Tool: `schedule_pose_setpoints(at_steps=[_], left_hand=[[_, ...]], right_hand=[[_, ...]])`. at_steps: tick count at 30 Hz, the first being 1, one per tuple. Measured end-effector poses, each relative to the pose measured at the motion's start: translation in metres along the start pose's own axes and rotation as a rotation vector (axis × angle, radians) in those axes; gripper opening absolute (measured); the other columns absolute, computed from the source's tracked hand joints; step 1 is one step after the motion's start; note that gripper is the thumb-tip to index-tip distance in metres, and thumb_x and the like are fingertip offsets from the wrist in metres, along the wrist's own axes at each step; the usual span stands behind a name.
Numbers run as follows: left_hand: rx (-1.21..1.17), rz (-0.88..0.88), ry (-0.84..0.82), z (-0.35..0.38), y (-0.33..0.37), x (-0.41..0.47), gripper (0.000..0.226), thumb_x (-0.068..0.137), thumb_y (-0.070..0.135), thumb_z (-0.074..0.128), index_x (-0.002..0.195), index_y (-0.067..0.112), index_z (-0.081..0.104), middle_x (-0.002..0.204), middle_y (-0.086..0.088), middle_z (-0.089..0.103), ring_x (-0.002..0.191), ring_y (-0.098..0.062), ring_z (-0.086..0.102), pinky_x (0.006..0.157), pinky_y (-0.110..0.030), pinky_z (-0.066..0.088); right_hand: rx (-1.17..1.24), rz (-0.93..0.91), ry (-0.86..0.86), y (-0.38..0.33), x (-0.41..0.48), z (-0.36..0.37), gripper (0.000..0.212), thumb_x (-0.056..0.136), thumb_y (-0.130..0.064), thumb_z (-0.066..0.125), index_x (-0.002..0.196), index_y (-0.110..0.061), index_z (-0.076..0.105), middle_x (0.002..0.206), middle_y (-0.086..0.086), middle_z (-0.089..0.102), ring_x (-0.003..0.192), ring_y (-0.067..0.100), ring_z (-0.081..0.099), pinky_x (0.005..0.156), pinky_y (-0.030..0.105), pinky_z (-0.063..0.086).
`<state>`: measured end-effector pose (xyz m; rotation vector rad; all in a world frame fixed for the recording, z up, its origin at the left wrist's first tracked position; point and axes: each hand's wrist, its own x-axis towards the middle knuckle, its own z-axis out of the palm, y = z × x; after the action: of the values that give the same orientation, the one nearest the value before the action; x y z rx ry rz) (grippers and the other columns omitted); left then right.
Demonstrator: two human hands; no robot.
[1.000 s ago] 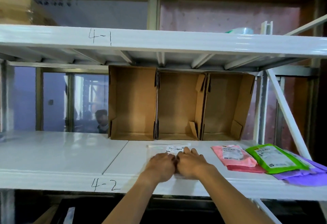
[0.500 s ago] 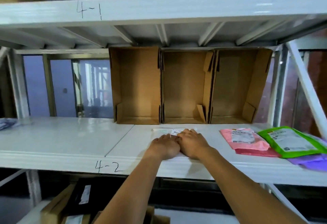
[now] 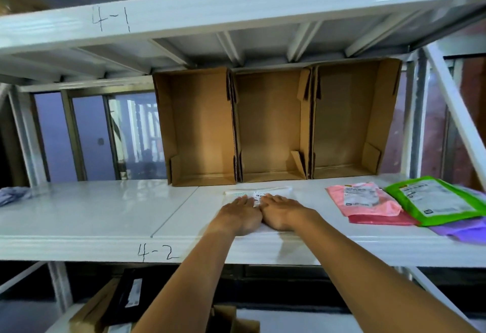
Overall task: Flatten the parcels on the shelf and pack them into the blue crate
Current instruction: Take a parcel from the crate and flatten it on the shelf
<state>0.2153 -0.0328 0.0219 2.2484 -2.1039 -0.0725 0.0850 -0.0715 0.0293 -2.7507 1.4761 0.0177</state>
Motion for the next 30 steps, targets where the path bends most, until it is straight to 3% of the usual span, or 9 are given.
schedule_pose_setpoints(at_steps=[4, 9, 14, 18, 20, 23, 26, 28, 30], left_hand=[[-0.009, -0.030, -0.005, 0.001, -0.002, 0.009, 0.063, 0.103, 0.038, 0.021, 0.161, 0.019, 0.009, 0.168, 0.001, 0.001, 0.155, -0.017, 0.001, 0.125, -0.042, 0.008], [-0.021, 0.007, 0.018, -0.004, -0.001, 0.008, 0.054, 0.105, 0.035, 0.019, 0.159, 0.027, 0.019, 0.168, 0.001, 0.012, 0.154, -0.020, 0.012, 0.124, -0.043, 0.014], [-0.077, -0.091, 0.163, -0.006, 0.004, 0.014, 0.049, 0.102, 0.034, 0.029, 0.147, 0.017, 0.039, 0.152, -0.006, 0.039, 0.141, -0.027, 0.032, 0.113, -0.044, 0.027], [-0.047, -0.122, 0.299, -0.005, 0.009, 0.020, 0.043, 0.098, 0.032, 0.039, 0.136, 0.012, 0.050, 0.140, -0.011, 0.046, 0.133, -0.030, 0.040, 0.109, -0.046, 0.032], [-0.041, -0.109, 0.325, -0.004, 0.010, 0.022, 0.044, 0.099, 0.032, 0.041, 0.137, 0.011, 0.048, 0.141, -0.012, 0.043, 0.133, -0.030, 0.038, 0.108, -0.045, 0.032], [-0.082, -0.070, 0.258, -0.004, 0.006, 0.027, 0.054, 0.102, 0.035, 0.037, 0.150, 0.012, 0.035, 0.160, -0.010, 0.025, 0.147, -0.027, 0.023, 0.117, -0.044, 0.024], [-0.083, -0.065, 0.108, -0.005, 0.003, 0.028, 0.060, 0.104, 0.042, 0.027, 0.160, 0.019, 0.017, 0.169, -0.002, 0.004, 0.154, -0.020, 0.005, 0.124, -0.044, 0.012], [-0.059, -0.061, 0.068, -0.007, 0.004, 0.028, 0.058, 0.105, 0.042, 0.024, 0.159, 0.024, 0.017, 0.168, 0.001, 0.005, 0.155, -0.020, 0.006, 0.124, -0.043, 0.010], [-0.053, -0.059, 0.069, -0.008, 0.005, 0.026, 0.056, 0.105, 0.041, 0.025, 0.159, 0.024, 0.020, 0.168, 0.002, 0.010, 0.154, -0.021, 0.009, 0.124, -0.043, 0.012]], right_hand=[[0.063, 0.039, 0.008, 0.001, 0.003, 0.000, 0.065, 0.101, -0.048, 0.024, 0.159, -0.020, 0.015, 0.167, 0.003, 0.010, 0.152, 0.025, 0.013, 0.122, 0.046, 0.016], [0.062, 0.061, 0.067, -0.001, 0.006, -0.008, 0.058, 0.100, -0.044, 0.030, 0.152, -0.018, 0.033, 0.159, 0.008, 0.030, 0.144, 0.031, 0.030, 0.115, 0.046, 0.030], [0.043, 0.049, 0.295, -0.002, 0.012, -0.006, 0.041, 0.099, -0.032, 0.040, 0.135, -0.013, 0.047, 0.141, 0.007, 0.045, 0.129, 0.030, 0.039, 0.104, 0.044, 0.035], [0.065, 0.057, 0.377, 0.000, 0.015, -0.003, 0.036, 0.096, -0.028, 0.047, 0.128, -0.013, 0.054, 0.133, 0.008, 0.051, 0.124, 0.028, 0.043, 0.102, 0.042, 0.037], [0.045, 0.065, 0.391, 0.001, 0.016, -0.003, 0.041, 0.095, -0.030, 0.049, 0.131, -0.011, 0.052, 0.135, 0.010, 0.048, 0.126, 0.029, 0.041, 0.104, 0.043, 0.035], [0.042, 0.070, 0.372, 0.004, 0.020, -0.001, 0.053, 0.095, -0.034, 0.047, 0.141, -0.010, 0.041, 0.144, 0.011, 0.037, 0.134, 0.029, 0.033, 0.109, 0.044, 0.030], [0.099, 0.082, 0.251, 0.008, 0.025, 0.000, 0.067, 0.097, -0.039, 0.041, 0.156, -0.015, 0.021, 0.165, 0.004, 0.009, 0.150, 0.025, 0.010, 0.121, 0.046, 0.014], [0.125, 0.084, 0.160, 0.011, 0.027, 0.000, 0.070, 0.100, -0.041, 0.035, 0.160, -0.019, 0.007, 0.167, -0.002, -0.006, 0.153, 0.021, -0.003, 0.123, 0.047, 0.004], [0.140, 0.088, 0.105, 0.012, 0.028, -0.001, 0.069, 0.101, -0.041, 0.032, 0.160, -0.018, 0.004, 0.168, -0.001, -0.004, 0.154, 0.020, -0.004, 0.123, 0.047, 0.002]])
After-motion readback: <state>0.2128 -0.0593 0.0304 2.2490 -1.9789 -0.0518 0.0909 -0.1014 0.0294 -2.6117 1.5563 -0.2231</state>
